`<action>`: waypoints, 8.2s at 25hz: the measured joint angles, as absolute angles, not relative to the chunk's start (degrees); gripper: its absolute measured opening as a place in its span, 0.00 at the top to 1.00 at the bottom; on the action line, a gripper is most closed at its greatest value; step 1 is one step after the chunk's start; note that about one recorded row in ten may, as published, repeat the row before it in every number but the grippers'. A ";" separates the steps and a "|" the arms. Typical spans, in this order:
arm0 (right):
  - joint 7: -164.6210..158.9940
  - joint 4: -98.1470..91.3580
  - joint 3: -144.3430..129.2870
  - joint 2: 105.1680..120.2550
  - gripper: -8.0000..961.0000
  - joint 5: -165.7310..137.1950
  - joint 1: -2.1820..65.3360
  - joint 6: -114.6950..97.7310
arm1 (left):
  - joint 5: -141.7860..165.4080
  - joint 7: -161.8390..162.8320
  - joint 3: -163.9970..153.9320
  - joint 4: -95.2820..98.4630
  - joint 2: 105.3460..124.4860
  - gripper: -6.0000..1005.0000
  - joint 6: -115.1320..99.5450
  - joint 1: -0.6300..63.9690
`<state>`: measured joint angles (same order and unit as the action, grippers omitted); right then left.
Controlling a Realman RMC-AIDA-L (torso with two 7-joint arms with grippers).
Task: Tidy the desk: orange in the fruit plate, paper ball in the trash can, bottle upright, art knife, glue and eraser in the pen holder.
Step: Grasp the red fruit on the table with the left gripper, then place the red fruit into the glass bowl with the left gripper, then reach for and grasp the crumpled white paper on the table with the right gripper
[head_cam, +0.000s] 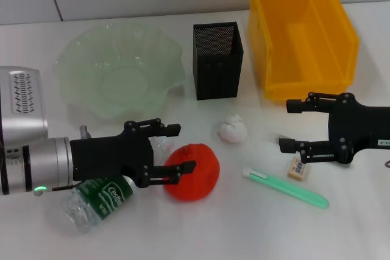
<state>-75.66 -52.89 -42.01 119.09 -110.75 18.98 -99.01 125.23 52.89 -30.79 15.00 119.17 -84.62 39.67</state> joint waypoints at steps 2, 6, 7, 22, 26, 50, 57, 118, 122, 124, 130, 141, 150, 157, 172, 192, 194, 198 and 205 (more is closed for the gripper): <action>-75.67 -52.81 -42.01 119.09 0.16 -110.75 18.98 -99.08 | 125.38 52.84 -30.79 14.67 119.18 0.30 -84.21 39.67; -75.67 -52.59 -42.01 119.09 0.16 -110.75 18.89 -99.27 | 125.56 52.45 -30.76 13.85 119.18 0.31 -83.35 39.43; -75.67 -52.59 -42.01 119.09 0.16 -110.75 18.89 -99.27 | 125.56 52.45 -30.76 13.85 119.18 0.31 -83.35 39.43; -75.66 -51.85 -42.01 119.18 0.16 -110.51 18.90 -98.98 | 125.62 50.30 -30.76 10.42 119.18 0.33 -80.89 39.73; -75.65 -51.85 -42.01 119.18 0.16 -110.51 18.95 -98.96 | 125.41 49.72 -30.76 9.73 119.18 0.33 -79.84 39.83; -75.39 -51.83 -42.01 119.14 0.16 -110.38 18.79 -98.50 | 125.24 47.02 -30.33 8.17 119.17 0.76 -80.37 40.20; -75.29 -51.77 -42.01 119.18 0.16 -110.47 18.85 -97.98 | 123.89 46.73 -30.14 8.99 119.11 0.76 -87.07 40.18; -74.88 -48.00 -41.86 119.15 0.16 -110.29 18.56 -96.98 | 89.44 40.88 -30.91 9.34 118.79 0.26 -54.42 43.32; -74.88 -47.87 -41.79 119.20 0.16 -110.31 18.01 -96.09 | 91.55 57.05 -41.03 19.33 118.73 0.20 -59.07 40.99; -74.88 -47.71 -41.78 119.18 0.16 -110.36 17.87 -96.00 | 91.56 64.19 -47.95 26.24 118.73 0.19 -61.79 38.74; -75.22 -47.99 -39.28 119.12 0.16 -110.33 17.51 -95.88 | 91.17 68.40 -54.11 34.72 118.74 0.19 -67.54 35.38; -77.93 -50.08 -36.47 119.00 0.16 -111.68 17.31 -95.81 | 92.19 67.91 -58.94 43.13 118.26 0.19 -86.28 29.07; -86.54 -56.09 -36.27 119.19 0.16 -114.62 17.48 -95.65 | 91.94 66.22 -58.30 42.97 118.20 0.19 -85.37 26.07; -96.65 -63.75 -35.94 119.20 0.16 -115.21 17.90 -97.40 | 91.81 66.21 -58.66 42.94 118.50 0.19 -85.08 25.71; -105.61 -65.49 -37.95 119.23 0.16 -125.11 26.17 -98.16 | 91.63 64.64 -58.52 41.00 118.65 0.19 -84.87 24.96; -118.22 -63.06 -57.01 119.06 0.16 -138.28 38.24 -91.27 | 91.57 64.28 -59.98 41.05 118.74 0.19 -85.62 24.81; -119.79 -62.86 -58.73 119.16 0.16 -139.31 38.89 -90.42 | 91.55 63.69 -60.18 41.05 118.74 0.19 -85.65 24.65; -122.65 -61.99 -63.75 119.15 0.16 -139.98 39.27 -87.16 | 91.42 63.24 -60.21 41.05 118.74 0.19 -85.86 24.29; -123.00 -57.26 -66.22 119.09 0.16 -140.66 41.21 -83.59 | 91.40 63.15 -60.21 41.05 118.74 0.20 -86.08 24.05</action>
<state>-123.00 -57.26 -66.22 119.09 -140.66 41.21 -83.59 91.40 63.15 -60.21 41.05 118.74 -86.08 24.05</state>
